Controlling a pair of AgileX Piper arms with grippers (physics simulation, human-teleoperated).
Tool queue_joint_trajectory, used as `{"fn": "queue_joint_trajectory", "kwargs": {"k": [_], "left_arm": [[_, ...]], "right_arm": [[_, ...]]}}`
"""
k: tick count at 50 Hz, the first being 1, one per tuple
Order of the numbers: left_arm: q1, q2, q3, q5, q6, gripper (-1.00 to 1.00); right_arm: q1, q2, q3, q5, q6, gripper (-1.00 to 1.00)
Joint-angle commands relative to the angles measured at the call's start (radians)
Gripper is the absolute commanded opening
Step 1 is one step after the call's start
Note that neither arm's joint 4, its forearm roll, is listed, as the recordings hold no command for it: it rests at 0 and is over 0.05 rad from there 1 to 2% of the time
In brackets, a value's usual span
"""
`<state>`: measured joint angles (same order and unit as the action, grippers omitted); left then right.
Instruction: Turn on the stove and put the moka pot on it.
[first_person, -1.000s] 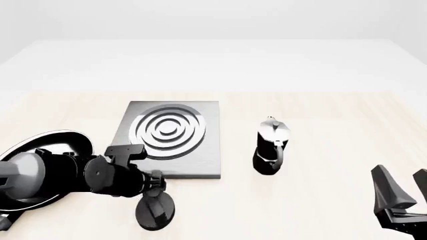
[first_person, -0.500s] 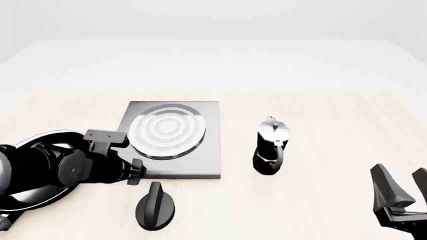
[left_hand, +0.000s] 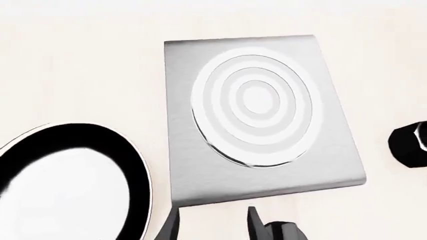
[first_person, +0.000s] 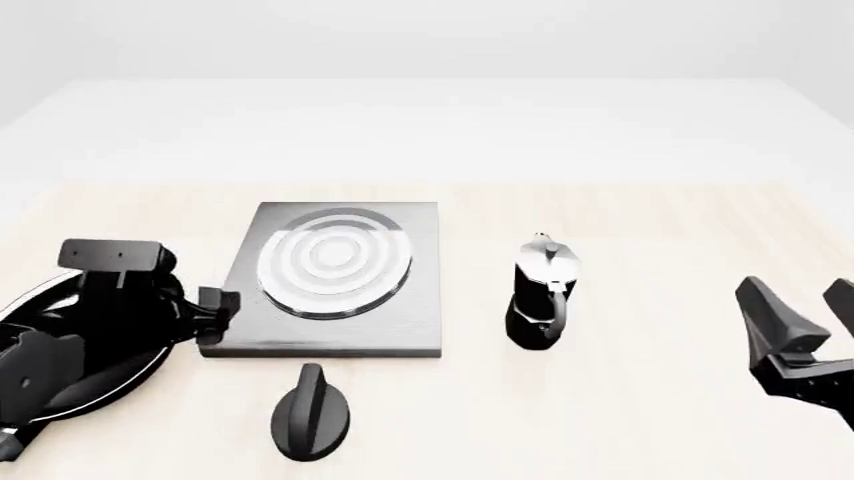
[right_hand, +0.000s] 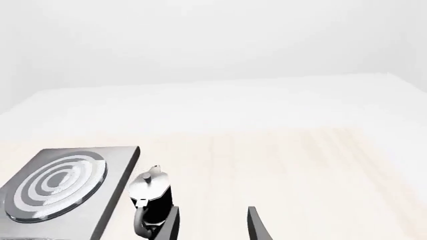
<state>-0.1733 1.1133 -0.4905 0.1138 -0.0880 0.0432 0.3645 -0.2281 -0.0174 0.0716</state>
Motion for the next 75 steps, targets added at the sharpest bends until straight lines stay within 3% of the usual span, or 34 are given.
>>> {"fn": "queue_joint_trajectory", "kwargs": {"k": [1,3,5,7,12,13,15,17,25,30,35,44,46,51,75], "left_arm": [[0.071,-0.141,0.064,-0.084,-0.009,1.00],[0.058,-0.244,0.096,-0.108,0.014,1.00],[0.077,-0.242,0.118,-0.141,0.013,1.00],[0.077,-0.274,0.153,-0.190,0.030,1.00],[0.089,-0.343,0.200,-0.246,-0.002,1.00],[0.122,-0.460,0.228,-0.252,0.056,1.00],[0.123,-0.425,0.234,-0.261,-0.019,1.00],[0.160,-0.592,0.278,-0.263,0.061,1.00],[0.189,-0.715,0.368,-0.290,0.085,1.00],[0.198,-0.905,0.427,-0.245,0.123,1.00],[0.208,-0.936,0.477,-0.276,0.143,1.00],[0.216,-0.848,0.489,-0.350,0.129,1.00],[0.211,-0.859,0.489,-0.342,0.130,1.00],[0.208,-0.827,0.489,-0.364,0.127,1.00],[0.204,-0.764,0.490,-0.412,0.108,1.00]], "right_arm": [[0.032,0.079,-0.133,0.089,-0.034,1.00],[0.040,0.086,-0.155,0.108,-0.022,1.00],[0.038,0.102,-0.168,0.115,-0.024,1.00],[0.041,0.108,-0.182,0.125,0.011,1.00],[0.050,0.125,-0.208,0.154,0.029,1.00],[0.056,0.124,-0.214,0.163,0.033,1.00],[0.069,0.131,-0.228,0.178,0.044,1.00],[0.073,0.141,-0.240,0.188,0.054,1.00],[0.112,0.155,-0.278,0.227,0.097,1.00],[0.141,0.161,-0.310,0.258,0.110,1.00],[0.168,0.182,-0.322,0.274,0.112,1.00],[0.219,0.234,-0.344,0.291,0.126,1.00],[0.237,0.244,-0.340,0.289,0.155,1.00],[0.259,0.273,-0.344,0.291,0.133,1.00],[0.286,0.406,-0.283,0.155,0.132,1.00]]}}
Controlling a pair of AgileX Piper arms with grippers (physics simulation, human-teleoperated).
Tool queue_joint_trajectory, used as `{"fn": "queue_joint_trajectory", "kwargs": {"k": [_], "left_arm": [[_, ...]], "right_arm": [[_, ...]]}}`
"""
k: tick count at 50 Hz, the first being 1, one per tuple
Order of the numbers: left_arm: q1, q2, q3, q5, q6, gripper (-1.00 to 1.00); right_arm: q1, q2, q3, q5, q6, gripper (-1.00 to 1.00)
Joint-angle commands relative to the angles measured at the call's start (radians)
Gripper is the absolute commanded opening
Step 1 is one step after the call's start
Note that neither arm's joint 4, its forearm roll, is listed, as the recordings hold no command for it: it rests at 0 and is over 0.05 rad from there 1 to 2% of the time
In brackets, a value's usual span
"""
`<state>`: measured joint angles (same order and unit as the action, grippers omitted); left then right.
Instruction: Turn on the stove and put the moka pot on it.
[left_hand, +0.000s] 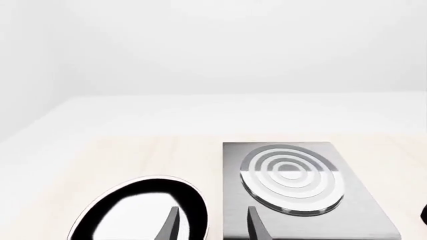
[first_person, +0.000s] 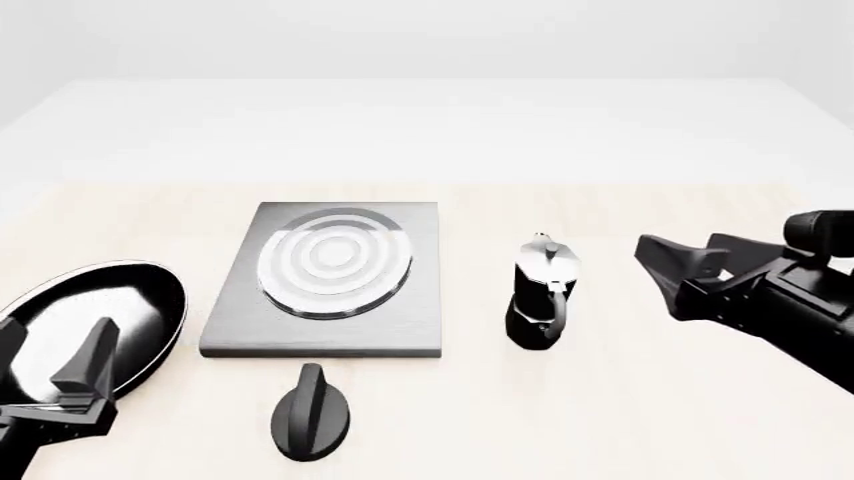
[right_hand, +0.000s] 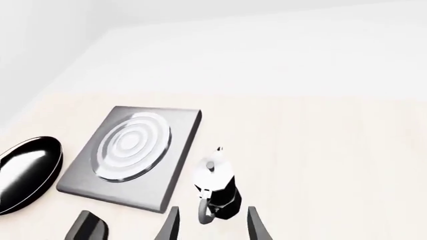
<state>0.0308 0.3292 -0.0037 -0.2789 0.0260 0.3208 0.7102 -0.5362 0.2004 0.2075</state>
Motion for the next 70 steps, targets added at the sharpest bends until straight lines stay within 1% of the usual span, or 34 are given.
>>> {"fn": "queue_joint_trajectory", "kwargs": {"k": [1,6,10,27,30,33,35,38,44,55,63,70], "left_arm": [[0.001,0.024,0.003,-0.022,-0.006,1.00],[0.002,0.029,0.003,-0.027,-0.003,1.00],[0.002,0.032,0.003,-0.029,-0.003,1.00],[0.006,0.038,0.003,-0.035,0.001,1.00],[0.006,0.036,0.003,-0.034,0.003,1.00],[0.007,0.030,0.003,-0.030,0.004,1.00],[0.007,0.028,0.003,-0.029,0.005,1.00],[0.008,0.027,0.003,-0.027,0.006,1.00],[0.008,0.009,0.003,-0.014,0.010,1.00],[0.009,-0.002,0.003,-0.008,0.014,1.00],[0.009,0.003,0.003,-0.013,0.015,1.00],[0.009,0.016,0.003,-0.023,0.014,1.00]], "right_arm": [[0.009,0.067,0.032,-0.074,-0.001,1.00],[0.000,0.094,0.040,-0.105,-0.007,1.00],[0.002,0.113,0.054,-0.130,-0.001,1.00],[0.042,0.213,0.096,-0.254,0.045,1.00],[0.043,0.227,0.106,-0.274,0.047,1.00],[0.043,0.246,0.112,-0.290,0.028,1.00],[0.044,0.251,0.118,-0.305,0.041,1.00],[0.046,0.266,0.119,-0.320,0.037,1.00],[0.055,0.320,0.146,-0.393,0.045,1.00],[0.060,0.374,0.155,-0.454,0.054,1.00],[0.063,0.400,0.170,-0.492,0.079,1.00],[0.086,0.420,0.181,-0.519,0.100,1.00]]}}
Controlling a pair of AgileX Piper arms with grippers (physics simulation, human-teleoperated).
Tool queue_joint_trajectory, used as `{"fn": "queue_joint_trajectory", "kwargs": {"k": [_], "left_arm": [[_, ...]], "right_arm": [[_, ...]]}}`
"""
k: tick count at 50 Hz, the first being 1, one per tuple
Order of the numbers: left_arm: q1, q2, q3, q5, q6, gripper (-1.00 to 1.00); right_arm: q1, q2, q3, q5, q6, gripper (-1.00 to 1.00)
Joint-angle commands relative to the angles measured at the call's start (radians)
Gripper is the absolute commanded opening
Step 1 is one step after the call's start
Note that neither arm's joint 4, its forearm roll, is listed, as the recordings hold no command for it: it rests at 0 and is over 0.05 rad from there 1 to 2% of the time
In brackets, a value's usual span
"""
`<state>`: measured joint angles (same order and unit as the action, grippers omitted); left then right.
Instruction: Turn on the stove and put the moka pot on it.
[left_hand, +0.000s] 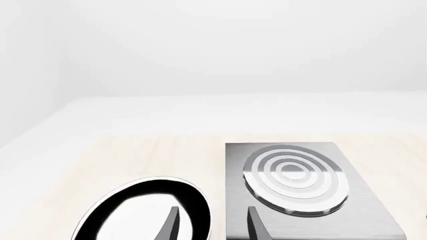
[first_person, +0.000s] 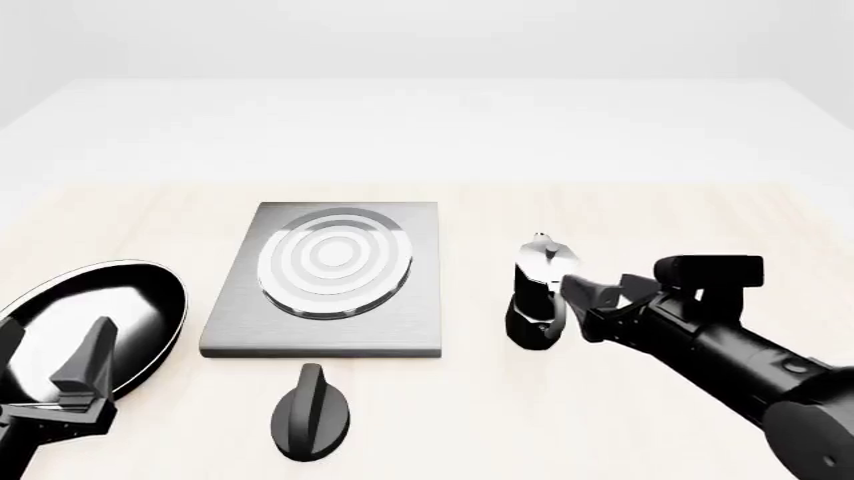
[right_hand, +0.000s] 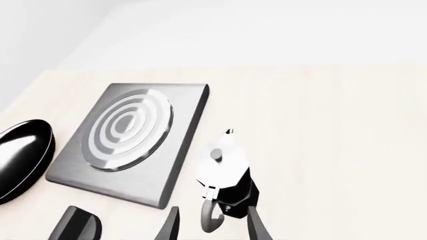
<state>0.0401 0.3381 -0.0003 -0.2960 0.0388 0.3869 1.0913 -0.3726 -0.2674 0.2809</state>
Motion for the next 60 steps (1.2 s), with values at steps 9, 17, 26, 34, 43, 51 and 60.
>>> {"fn": "queue_joint_trajectory", "kwargs": {"k": [9,17,26,34,43,51,60], "left_arm": [[-0.001,0.024,0.000,-0.018,0.002,1.00],[-0.003,0.027,0.000,-0.021,0.004,1.00],[-0.002,0.040,0.000,-0.031,0.004,1.00],[-0.001,0.046,0.000,-0.034,0.001,1.00],[-0.001,0.063,0.000,-0.048,-0.004,1.00],[0.000,0.062,-0.001,-0.046,-0.005,1.00],[0.002,0.085,-0.001,-0.065,-0.006,1.00]], "right_arm": [[0.038,0.088,0.030,-0.110,0.051,1.00],[0.046,0.131,0.030,-0.149,0.056,1.00],[0.045,0.176,0.034,-0.190,0.062,1.00],[0.051,0.225,0.040,-0.237,0.074,1.00],[0.050,0.274,0.047,-0.282,0.079,1.00],[0.047,0.319,0.040,-0.312,0.079,1.00],[0.048,0.372,0.039,-0.353,0.091,1.00]]}}
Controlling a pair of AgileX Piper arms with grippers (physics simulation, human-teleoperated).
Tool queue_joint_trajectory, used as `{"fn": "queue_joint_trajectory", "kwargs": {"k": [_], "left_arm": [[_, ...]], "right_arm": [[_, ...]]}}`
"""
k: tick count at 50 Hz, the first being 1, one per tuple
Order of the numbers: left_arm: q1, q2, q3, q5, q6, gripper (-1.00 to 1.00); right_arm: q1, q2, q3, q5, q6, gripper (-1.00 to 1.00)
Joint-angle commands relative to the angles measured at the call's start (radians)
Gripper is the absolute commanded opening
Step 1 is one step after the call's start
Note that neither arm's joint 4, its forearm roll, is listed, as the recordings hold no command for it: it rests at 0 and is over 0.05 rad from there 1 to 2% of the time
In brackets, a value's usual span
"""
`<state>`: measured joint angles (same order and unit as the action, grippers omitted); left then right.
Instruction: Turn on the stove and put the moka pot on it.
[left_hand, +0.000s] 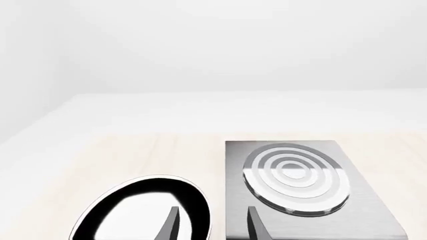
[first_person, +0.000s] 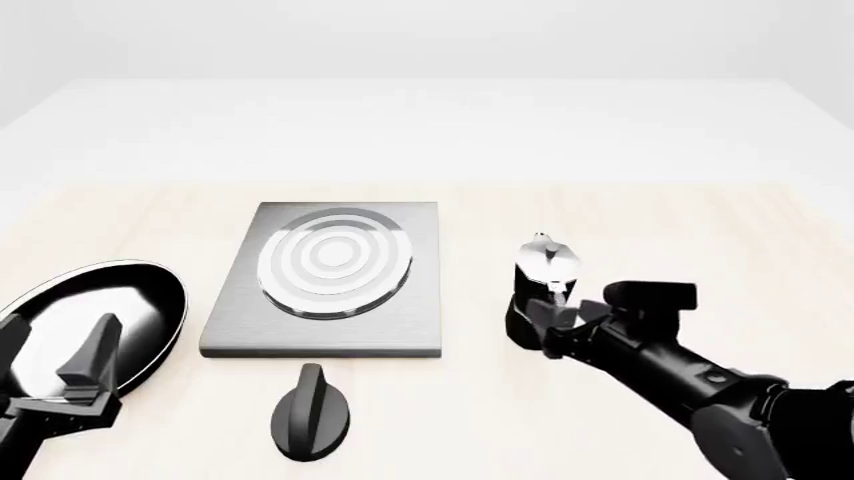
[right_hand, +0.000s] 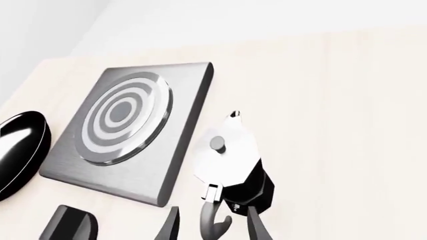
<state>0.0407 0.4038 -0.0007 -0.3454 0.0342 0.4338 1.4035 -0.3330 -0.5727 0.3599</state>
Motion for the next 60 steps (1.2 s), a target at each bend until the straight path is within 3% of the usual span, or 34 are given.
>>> {"fn": "queue_joint_trajectory", "kwargs": {"k": [1,17,18,26,32,38,41,49,60], "left_arm": [[0.001,0.021,0.001,-0.018,-0.002,1.00],[0.002,0.049,0.000,-0.040,-0.004,1.00],[0.001,0.050,0.000,-0.041,-0.004,1.00],[0.001,0.053,0.000,-0.043,-0.005,1.00],[-0.001,0.037,0.000,-0.030,-0.005,1.00],[-0.005,0.012,0.000,-0.010,-0.004,1.00],[-0.008,-0.007,0.000,0.005,-0.005,1.00],[-0.016,-0.033,0.000,0.027,-0.006,1.00],[-0.023,-0.046,0.000,0.039,-0.008,1.00]], "right_arm": [[0.002,0.061,-0.002,-0.049,0.014,1.00],[0.012,0.104,-0.002,-0.094,0.053,1.00],[0.011,0.102,-0.002,-0.093,0.052,-1.00],[0.005,0.090,0.016,-0.093,0.054,-1.00],[-0.023,0.000,0.042,-0.027,0.047,-1.00],[-0.039,-0.186,0.035,0.170,0.009,-1.00],[-0.049,-0.291,-0.004,0.307,-0.027,-1.00],[-0.055,-0.445,-0.108,0.557,-0.092,-1.00],[-0.033,-0.524,-0.226,0.752,-0.172,-1.00]]}}
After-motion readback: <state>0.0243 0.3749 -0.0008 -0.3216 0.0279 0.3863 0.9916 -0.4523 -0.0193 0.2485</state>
